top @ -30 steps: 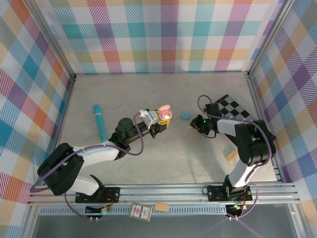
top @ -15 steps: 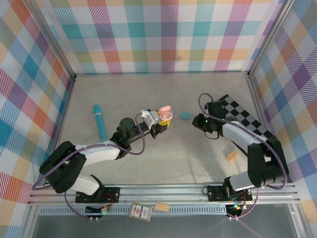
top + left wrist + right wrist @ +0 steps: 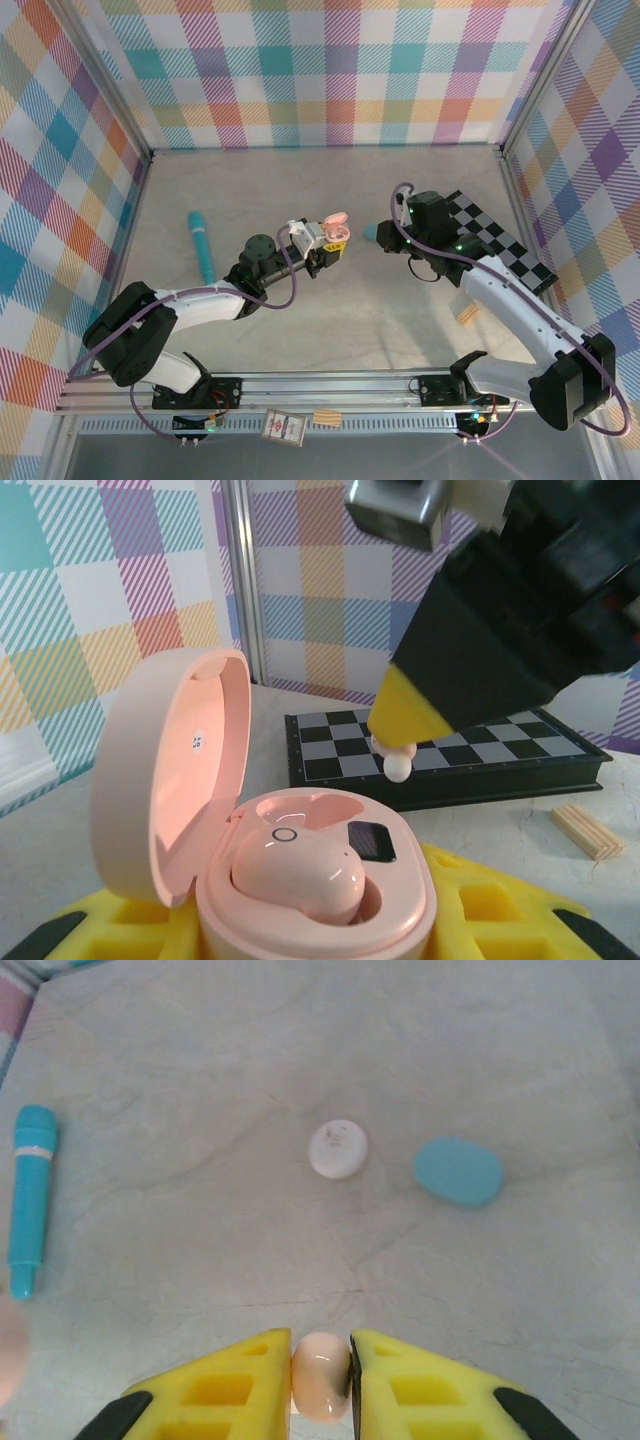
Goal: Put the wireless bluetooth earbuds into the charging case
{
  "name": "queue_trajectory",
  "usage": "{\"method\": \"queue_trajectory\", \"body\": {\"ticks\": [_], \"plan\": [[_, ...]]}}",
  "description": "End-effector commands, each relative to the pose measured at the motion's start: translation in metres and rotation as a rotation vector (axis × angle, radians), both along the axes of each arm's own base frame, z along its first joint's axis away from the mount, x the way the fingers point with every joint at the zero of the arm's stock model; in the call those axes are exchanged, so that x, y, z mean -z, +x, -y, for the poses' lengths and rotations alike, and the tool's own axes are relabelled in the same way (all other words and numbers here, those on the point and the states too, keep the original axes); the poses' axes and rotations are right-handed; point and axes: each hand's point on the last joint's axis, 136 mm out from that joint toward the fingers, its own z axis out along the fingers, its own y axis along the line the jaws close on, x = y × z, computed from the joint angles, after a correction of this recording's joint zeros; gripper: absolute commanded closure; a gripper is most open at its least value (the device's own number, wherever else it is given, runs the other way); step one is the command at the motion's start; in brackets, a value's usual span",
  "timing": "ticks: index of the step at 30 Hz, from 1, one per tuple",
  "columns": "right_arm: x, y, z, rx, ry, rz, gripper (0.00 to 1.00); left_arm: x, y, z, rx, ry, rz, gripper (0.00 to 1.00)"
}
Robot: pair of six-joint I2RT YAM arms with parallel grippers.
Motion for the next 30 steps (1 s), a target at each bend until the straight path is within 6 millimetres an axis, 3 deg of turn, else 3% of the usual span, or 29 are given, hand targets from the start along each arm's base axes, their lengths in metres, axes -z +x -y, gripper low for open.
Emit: {"method": "queue_trajectory", "body": {"ticks": [1,10,19,30], "plan": [[-0.02,-0.007,-0.004,-0.047,-0.072,0.066,0.78,-0.013,-0.002,0.006,0.021,-0.008,0.036,0.66],[-0.061,-0.014,-0.039,-0.148,-0.059,0.229,0.78,-0.011,-0.002,0.008,0.027,-0.002,0.031,0.66],[-0.066,-0.014,-0.065,-0.224,-0.07,0.261,0.78,-0.011,-0.005,0.008,0.038,0.0,0.03,0.66],[-0.055,-0.009,-0.073,-0.237,-0.086,0.244,0.78,-0.012,-0.008,0.009,0.057,-0.008,0.04,0.66]]}}
